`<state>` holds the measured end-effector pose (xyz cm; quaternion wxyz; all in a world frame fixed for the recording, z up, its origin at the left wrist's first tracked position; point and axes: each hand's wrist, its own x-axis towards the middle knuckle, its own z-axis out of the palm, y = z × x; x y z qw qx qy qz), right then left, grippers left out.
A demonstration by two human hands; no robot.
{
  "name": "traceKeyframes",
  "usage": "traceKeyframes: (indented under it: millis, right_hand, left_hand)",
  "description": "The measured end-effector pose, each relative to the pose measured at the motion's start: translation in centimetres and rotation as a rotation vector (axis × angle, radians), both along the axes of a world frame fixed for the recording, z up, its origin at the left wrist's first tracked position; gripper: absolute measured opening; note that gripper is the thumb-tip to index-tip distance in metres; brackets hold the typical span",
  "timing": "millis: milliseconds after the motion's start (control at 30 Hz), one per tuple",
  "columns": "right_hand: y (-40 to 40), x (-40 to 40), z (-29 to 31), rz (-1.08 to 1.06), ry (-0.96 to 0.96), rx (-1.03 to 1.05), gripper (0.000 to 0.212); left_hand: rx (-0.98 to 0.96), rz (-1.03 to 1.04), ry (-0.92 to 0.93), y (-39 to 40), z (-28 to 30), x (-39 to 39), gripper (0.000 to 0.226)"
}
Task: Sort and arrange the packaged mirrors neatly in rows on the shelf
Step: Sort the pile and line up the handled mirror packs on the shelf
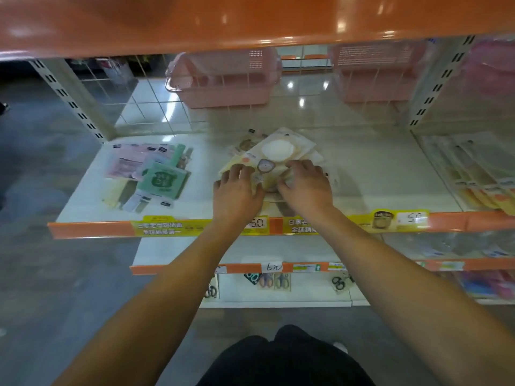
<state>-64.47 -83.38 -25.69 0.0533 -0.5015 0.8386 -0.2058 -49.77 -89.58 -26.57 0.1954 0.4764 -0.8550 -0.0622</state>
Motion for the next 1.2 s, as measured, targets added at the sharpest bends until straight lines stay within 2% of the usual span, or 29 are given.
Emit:
traceKeyframes:
  millis: [433, 667, 833, 900, 967, 1067, 1200]
  right_hand:
    - [-2.7, 0.4, -0.3, 0.052, -0.008, 0.004, 0.047]
    - [-4.7, 1.0, -1.0, 0.212, -0.030, 0.150, 0.055]
    - [-5.1, 0.9, -1.9, 0.259, 0.028, 0.230, 0.058]
    - [-5.1, 0.8, -2.2, 0.237, 0.010, 0.203, 0.051]
    - [-5.0, 0.7, -2.2, 0.176, -0.019, 0.069, 0.040]
    - [-4.5, -0.1, -1.9, 0.079, 0.008, -0.056, 0.038]
    - [-3.8, -1.3, -1.4, -0.049, 0.095, 0.074, 0.051]
  left_hand:
    - [0.020, 0.024, 0.013, -1.5, 0.2, 0.5, 0.040]
    - [0.034, 0.060, 0.014, -2.8, 0.3, 0.8, 0.041]
    - [0.060, 0.053, 0.031, -4.0, 0.0, 1.2, 0.039]
    - [0.064, 0.034, 0.029, -4.4, -0.1, 1.2, 0.039]
    - [0.077, 0.014, 0.028, -4.7, -0.1, 1.0, 0.039]
    - [0.101, -0.021, 0.026, -4.7, -0.3, 0.3, 0.039]
    - [0.105, -0.065, 0.026, -4.3, -0.5, -0.3, 0.039]
